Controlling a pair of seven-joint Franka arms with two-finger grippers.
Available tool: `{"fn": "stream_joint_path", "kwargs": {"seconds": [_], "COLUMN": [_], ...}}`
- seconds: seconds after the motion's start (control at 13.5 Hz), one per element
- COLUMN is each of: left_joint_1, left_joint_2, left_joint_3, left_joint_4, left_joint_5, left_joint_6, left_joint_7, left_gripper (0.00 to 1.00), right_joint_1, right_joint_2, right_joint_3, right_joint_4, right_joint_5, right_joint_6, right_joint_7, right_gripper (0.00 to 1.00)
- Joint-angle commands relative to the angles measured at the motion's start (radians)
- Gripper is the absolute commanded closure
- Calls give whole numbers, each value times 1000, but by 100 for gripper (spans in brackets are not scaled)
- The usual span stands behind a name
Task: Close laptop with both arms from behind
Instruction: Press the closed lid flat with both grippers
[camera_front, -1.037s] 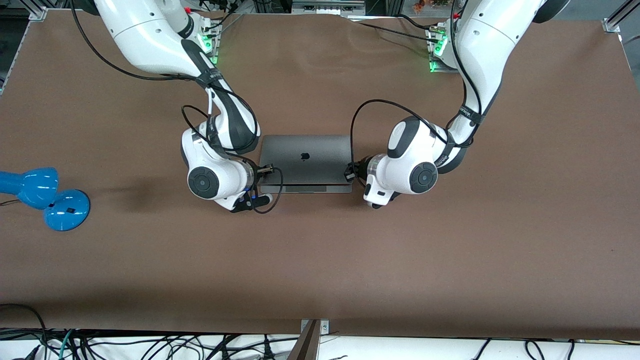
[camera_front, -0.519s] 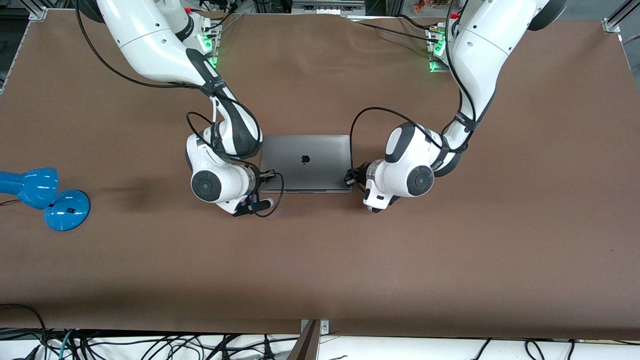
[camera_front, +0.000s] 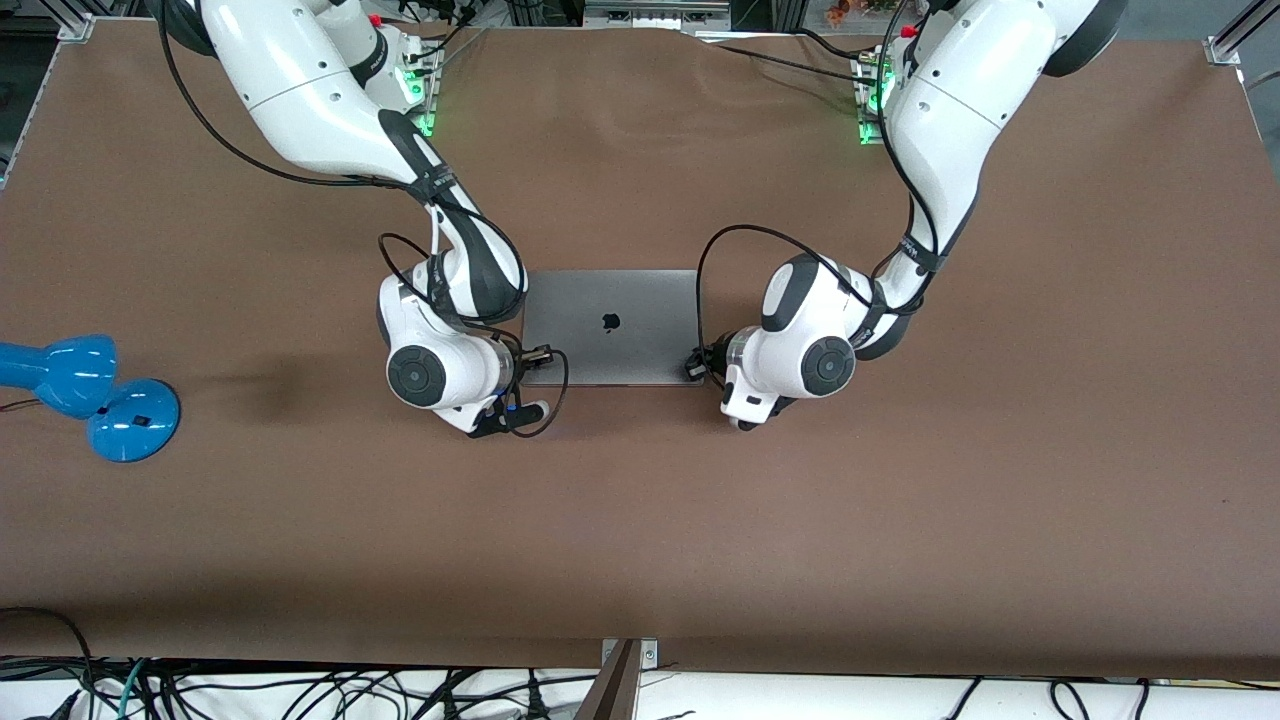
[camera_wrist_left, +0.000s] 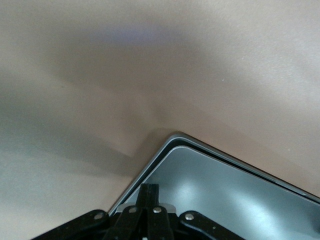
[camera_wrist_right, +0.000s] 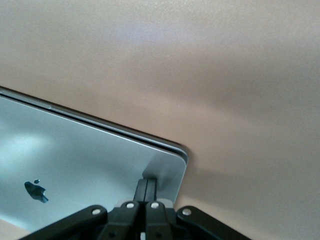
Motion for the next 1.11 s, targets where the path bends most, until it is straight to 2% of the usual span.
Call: {"fn": "stream_joint_path", "kwargs": {"seconds": [0.0, 0.52, 0.59, 0.67, 0.74, 0.81, 0.89, 0.96, 1.04], "left_joint_1": [-13, -12, -10, -3, 3, 22, 31, 34, 46], "left_joint_2": [20, 23, 22, 14, 4, -7, -30, -61, -94], "left_joint_3": [9, 13, 13, 13, 13, 13, 15, 15, 15], "left_joint_4": [34, 34, 34, 34, 49, 57, 52, 51, 51], "left_joint_5": [26, 26, 26, 28, 28, 29, 40, 99, 159], "left_joint_6": [1, 1, 1, 1, -2, -14, -25, -42, -75], "left_joint_7": [-4, -1, -4, -7, -4, -6, -6, -13, -15], "left_gripper": [100, 100, 56, 1, 0, 0, 0, 0, 0], "right_joint_1": [-3, 8, 6, 5, 5, 3, 2, 0, 0], "right_joint_2": [17, 32, 23, 18, 12, 11, 9, -6, -35], "right_joint_3": [5, 5, 5, 5, 5, 5, 2, -7, -17], "right_joint_4": [22, 21, 22, 22, 39, 68, 94, 103, 103], "right_joint_5": [-14, -12, -12, -12, -12, -12, -14, -15, -33], "right_joint_6": [6, 38, 29, 14, -1, -39, -75, -92, -107], "right_joint_7": [-13, -13, -13, -11, -8, -5, -2, -2, -5], "right_gripper": [100, 100, 100, 100, 88, 72, 50, 33, 23]}}
